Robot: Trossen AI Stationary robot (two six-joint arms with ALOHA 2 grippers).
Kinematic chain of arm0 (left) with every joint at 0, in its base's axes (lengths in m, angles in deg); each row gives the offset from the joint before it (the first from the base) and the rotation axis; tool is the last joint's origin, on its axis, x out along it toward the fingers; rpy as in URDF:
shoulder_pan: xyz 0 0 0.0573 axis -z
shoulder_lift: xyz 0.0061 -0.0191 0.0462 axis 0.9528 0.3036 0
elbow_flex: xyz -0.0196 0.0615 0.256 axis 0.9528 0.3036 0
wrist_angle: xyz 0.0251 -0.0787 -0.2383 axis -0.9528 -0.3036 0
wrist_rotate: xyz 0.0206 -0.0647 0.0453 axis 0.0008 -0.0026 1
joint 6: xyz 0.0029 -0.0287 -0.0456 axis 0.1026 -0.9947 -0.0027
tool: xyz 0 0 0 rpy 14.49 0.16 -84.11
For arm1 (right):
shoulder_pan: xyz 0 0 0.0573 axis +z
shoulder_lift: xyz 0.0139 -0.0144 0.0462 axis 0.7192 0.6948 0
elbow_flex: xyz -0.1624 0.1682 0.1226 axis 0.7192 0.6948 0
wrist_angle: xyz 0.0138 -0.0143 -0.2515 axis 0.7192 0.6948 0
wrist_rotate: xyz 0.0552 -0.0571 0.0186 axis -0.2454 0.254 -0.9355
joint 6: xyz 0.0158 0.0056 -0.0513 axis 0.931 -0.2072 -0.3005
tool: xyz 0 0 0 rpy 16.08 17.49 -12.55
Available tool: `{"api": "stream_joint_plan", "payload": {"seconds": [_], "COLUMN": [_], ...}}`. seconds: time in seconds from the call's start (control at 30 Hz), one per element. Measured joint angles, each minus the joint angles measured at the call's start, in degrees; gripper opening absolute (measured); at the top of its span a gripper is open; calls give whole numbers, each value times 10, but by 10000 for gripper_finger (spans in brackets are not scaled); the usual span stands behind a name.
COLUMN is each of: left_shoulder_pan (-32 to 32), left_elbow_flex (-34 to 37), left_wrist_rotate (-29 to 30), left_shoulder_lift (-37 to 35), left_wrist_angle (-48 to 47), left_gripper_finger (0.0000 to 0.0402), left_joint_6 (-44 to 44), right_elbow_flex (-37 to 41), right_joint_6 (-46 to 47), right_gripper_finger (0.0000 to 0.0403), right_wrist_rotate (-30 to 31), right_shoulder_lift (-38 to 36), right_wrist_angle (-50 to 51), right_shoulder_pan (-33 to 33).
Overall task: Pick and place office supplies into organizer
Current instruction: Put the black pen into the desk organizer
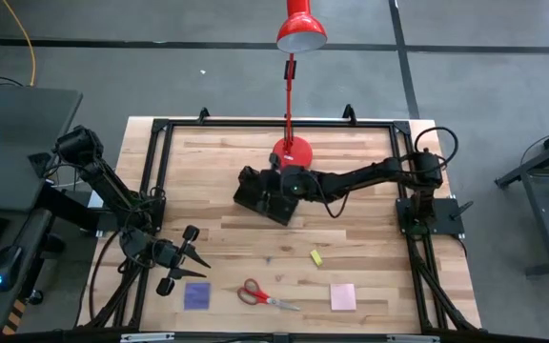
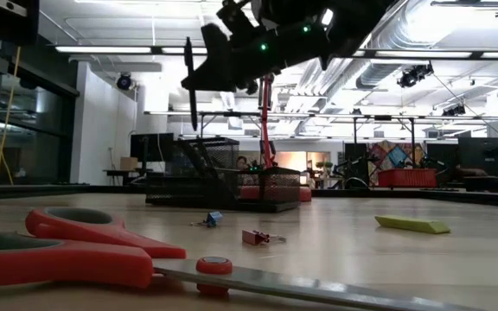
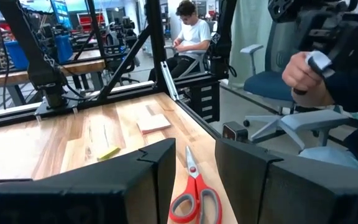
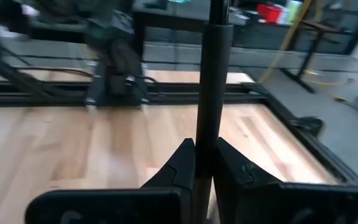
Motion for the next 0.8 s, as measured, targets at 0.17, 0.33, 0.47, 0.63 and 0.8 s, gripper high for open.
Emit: {"api": "stream_joint_plan", "payload": {"seconds": [0.17, 0.33, 0.47, 0.63, 0.8], "left_shoulder_pan": [0, 0, 0, 0, 0], "left_elbow_flex": [0, 0, 0, 0, 0], "left_wrist_rotate": [0, 0, 0, 0, 0], "left_shoulder_lift": [0, 0, 0, 0, 0], "left_wrist_angle": [0, 0, 0, 0, -1], "left_gripper_finger": [104, 104, 104, 104, 104], "left_joint_6": [-8, -9, -9, -9, -11], "right_elbow_flex": [0, 0, 0, 0, 0], "right_joint_6": [0, 24, 60, 93, 104], "right_gripper_finger": [12, 12, 12, 12, 12], "right_wrist_rotate": [71, 64, 35, -20, -33], "right_shoulder_lift": [1, 1, 2, 21, 48], "right_wrist_angle": [38, 65, 87, 86, 87], "right_shoulder_pan": [-6, -24, -39, -48, -39]}}
